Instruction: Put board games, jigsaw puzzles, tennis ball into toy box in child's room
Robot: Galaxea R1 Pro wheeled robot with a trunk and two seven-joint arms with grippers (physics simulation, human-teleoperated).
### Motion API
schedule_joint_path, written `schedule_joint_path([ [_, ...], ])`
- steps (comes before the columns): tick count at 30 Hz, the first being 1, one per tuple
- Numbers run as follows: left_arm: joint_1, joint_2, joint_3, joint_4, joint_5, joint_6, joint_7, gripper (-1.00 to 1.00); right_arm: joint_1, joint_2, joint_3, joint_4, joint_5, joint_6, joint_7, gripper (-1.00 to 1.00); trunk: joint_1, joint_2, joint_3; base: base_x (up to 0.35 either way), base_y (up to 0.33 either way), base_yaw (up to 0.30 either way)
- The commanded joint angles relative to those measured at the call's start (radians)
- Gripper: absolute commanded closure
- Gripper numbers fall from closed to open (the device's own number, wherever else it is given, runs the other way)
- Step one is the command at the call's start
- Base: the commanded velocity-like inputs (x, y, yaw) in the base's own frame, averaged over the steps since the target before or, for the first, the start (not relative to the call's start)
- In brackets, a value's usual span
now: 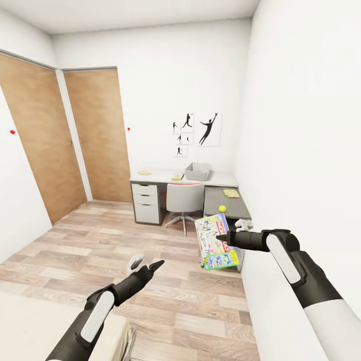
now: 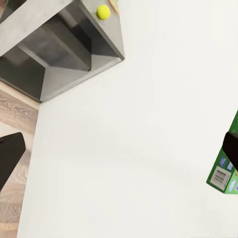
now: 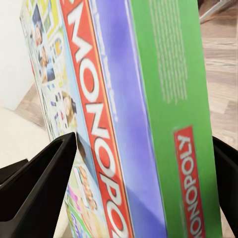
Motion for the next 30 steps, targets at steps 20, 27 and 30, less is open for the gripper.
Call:
schedule_joint_path([
  [20,0.000,-0.001,-0.002,0.000,0.007,0.006,0.000,-1.00,-0.001,0.000,0.000,-0.007,0.007,0.003,-0.029,1.00,0.001,-0.001,-0.001,0.268,0.000,-0.119],
  [27,0.000,-0.001,-0.002,0.000,0.008,0.006,0.000,-1.00,-0.001,0.000,0.000,-0.008,0.007,0.003,-0.030,1.00,0.001,-0.001,-0.001,0.039,0.000,-0.062],
  [30,0.000,-0.001,-0.001,0.000,0.008,0.006,-0.001,-1.00,-0.001,0.000,0.001,-0.008,0.007,0.003,-0.030,1.00,0.001,-0.001,-0.001,0.015,0.000,-0.024],
])
